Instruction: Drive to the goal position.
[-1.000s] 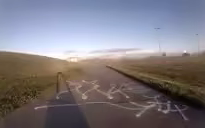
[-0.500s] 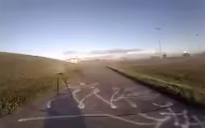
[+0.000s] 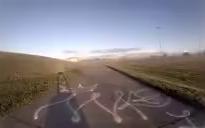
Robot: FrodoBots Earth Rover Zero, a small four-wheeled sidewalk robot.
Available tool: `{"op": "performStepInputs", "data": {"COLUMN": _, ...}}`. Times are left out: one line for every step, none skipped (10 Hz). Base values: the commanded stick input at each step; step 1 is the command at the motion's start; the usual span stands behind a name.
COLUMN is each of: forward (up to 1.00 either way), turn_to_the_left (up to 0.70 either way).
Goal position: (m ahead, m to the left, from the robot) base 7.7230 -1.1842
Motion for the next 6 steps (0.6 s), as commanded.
{"op": "performStepInputs", "data": {"forward": 0.7, "turn_to_the_left": 0.0}}
{"op": "performStepInputs", "data": {"forward": 0.7, "turn_to_the_left": 0.0}}
{"op": "performStepInputs", "data": {"forward": 0.7, "turn_to_the_left": 0.0}}
{"op": "performStepInputs", "data": {"forward": 0.7, "turn_to_the_left": 0.0}}
{"op": "performStepInputs", "data": {"forward": 0.7, "turn_to_the_left": 0.0}}
{"op": "performStepInputs", "data": {"forward": 0.7, "turn_to_the_left": 0.0}}
